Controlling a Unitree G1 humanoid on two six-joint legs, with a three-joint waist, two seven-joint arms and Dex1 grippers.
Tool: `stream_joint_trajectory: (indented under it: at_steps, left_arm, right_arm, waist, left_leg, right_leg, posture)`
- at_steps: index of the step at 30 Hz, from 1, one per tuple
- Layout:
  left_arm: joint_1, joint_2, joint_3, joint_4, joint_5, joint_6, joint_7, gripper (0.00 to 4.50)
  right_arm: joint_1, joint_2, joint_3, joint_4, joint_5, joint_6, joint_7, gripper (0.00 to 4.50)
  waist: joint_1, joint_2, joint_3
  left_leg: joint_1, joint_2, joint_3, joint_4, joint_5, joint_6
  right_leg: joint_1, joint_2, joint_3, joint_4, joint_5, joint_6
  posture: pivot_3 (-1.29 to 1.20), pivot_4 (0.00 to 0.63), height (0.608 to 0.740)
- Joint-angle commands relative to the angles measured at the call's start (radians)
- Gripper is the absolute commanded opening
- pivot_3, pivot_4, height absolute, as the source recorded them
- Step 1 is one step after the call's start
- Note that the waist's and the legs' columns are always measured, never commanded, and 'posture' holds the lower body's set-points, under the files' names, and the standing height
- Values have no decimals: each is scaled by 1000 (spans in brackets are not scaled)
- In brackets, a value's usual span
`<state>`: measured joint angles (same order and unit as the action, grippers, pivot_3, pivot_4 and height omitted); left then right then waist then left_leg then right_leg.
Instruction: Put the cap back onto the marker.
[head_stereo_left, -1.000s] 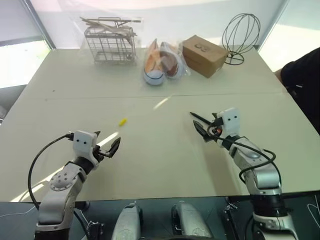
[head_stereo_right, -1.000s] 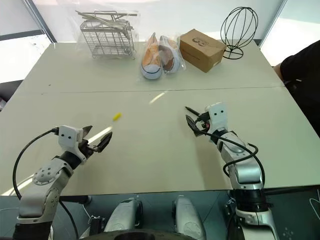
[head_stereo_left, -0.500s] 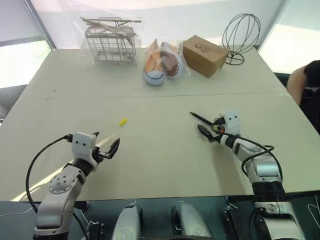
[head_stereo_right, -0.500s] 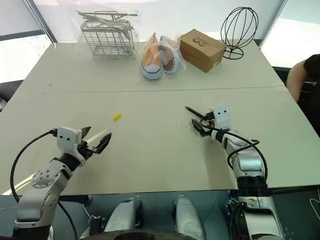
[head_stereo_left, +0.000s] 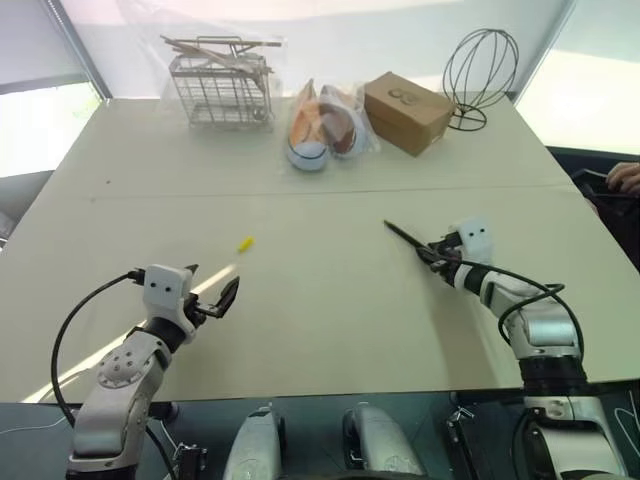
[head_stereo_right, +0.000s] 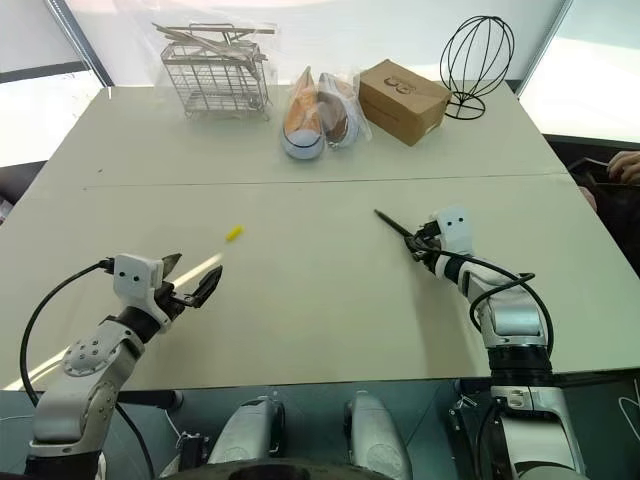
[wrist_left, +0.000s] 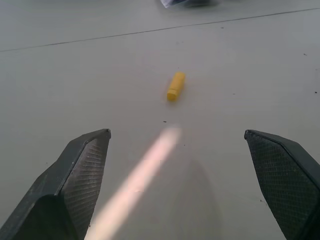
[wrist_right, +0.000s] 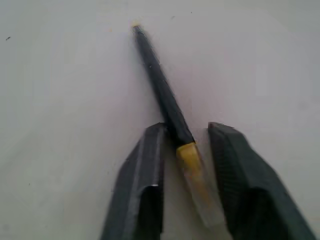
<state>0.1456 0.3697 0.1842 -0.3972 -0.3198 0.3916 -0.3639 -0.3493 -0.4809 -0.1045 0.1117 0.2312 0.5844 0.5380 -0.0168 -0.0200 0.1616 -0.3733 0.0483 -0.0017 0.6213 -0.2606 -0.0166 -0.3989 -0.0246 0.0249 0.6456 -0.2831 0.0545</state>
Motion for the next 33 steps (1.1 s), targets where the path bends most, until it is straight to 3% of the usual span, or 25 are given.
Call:
stream_joint_trajectory:
  at_steps: [1,16,22,33]
  left_arm:
    - [-11,7,25,-24,-11,-9,-1,4500]
    - [-188,123,55,109,-117,-11,-202,4500]
    - [-279,185,-18,257,-59,-32,-284,4500]
    - [-442,142,-122,547,37,-170,-364,4500]
  right_arm:
    - [19,-9,32,-52,18,26,45,83]
    - [-30,-6,117,-355,70,146,95,83]
    - [-36,7,122,-414,92,191,70,83]
    - [4,-9,88,-527,149,260,40,83]
  waist:
    - [-1,0,0]
    - [4,1,1]
    - [3,1,1]
    - [4,1,1]
  left_leg:
    - [0,0,0,0,0,0]
    - [-1,0,0,0,0,0]
    - [-1,0,0,0,0,0]
    - [-2,0,0,-1,0,0]
  right_leg:
    - [0,0,0,0,0,0]
    - [-1,1,-1,0,0,0]
    - [-1,1,-1,0,0,0]
    - [-3,1,-2,0,2,3]
  posture:
    - [0,150,740]
    - [0,150,740]
    - [0,150,740]
    - [0,150,740]
